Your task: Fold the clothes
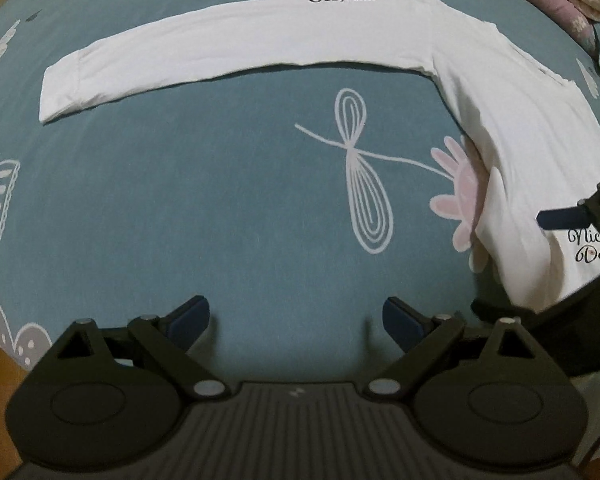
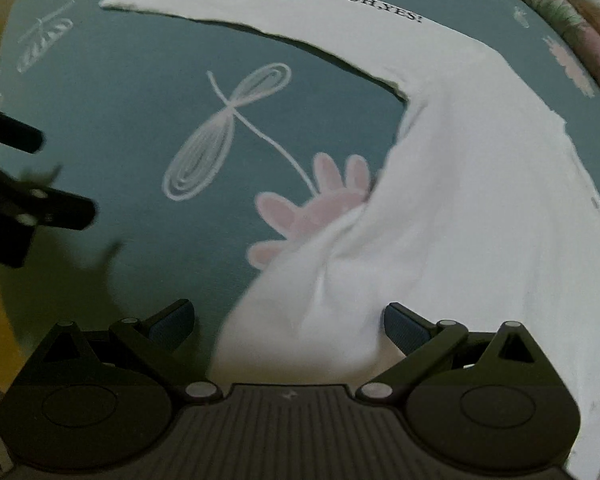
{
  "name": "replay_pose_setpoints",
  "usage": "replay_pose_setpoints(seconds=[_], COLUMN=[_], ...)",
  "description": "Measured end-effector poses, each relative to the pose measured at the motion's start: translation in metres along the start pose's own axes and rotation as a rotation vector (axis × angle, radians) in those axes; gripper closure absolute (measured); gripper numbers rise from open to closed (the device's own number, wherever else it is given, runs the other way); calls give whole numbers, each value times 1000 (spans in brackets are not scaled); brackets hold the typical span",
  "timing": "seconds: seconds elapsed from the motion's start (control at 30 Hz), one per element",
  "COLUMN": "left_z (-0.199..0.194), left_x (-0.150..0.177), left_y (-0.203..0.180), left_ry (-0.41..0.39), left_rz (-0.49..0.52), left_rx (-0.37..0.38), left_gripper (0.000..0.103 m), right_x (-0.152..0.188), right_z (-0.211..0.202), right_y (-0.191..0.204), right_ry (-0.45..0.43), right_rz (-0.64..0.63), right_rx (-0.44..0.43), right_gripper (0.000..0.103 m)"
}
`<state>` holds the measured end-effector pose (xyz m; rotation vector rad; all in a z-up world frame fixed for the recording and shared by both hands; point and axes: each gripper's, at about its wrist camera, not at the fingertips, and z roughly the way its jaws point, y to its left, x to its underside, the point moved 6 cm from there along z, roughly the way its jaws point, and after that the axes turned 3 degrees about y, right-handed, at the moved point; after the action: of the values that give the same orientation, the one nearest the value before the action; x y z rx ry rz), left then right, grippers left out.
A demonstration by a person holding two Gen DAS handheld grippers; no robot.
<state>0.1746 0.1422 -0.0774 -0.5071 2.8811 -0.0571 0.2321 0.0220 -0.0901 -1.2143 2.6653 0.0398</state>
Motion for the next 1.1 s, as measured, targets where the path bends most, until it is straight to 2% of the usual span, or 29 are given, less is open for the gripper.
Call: replay_pose_setpoints(seconds=[0.2,0.33,0.6,0.83,0.93,1.1], left_z=[-8,-10,-14,-12,-9,-4], left_x=[3,-2,-6,-11,-11,-14], left_y=[-8,-23,-64,-105,-118,-133], left_ry=[-13,-23,-39,-29,-20,-9], left_rz=[-24,-5,53,163,194,221], left_rx=[16,35,165,239,249,256], left_gripper=[10,10,10,10,10,10], right_x=[11,21,39,61,70,80], right_z=[-12,-25,-42,-26,-19,-5], right_y=[-24,-40,-82,-128,-147,-165], right_ry=[-10,-32,-51,-21,-14,-2], right_rz=[52,64,121,157,175,212], right_rx=[22,44,90,147,169,139], right_gripper=[0,0,0,0,0,0])
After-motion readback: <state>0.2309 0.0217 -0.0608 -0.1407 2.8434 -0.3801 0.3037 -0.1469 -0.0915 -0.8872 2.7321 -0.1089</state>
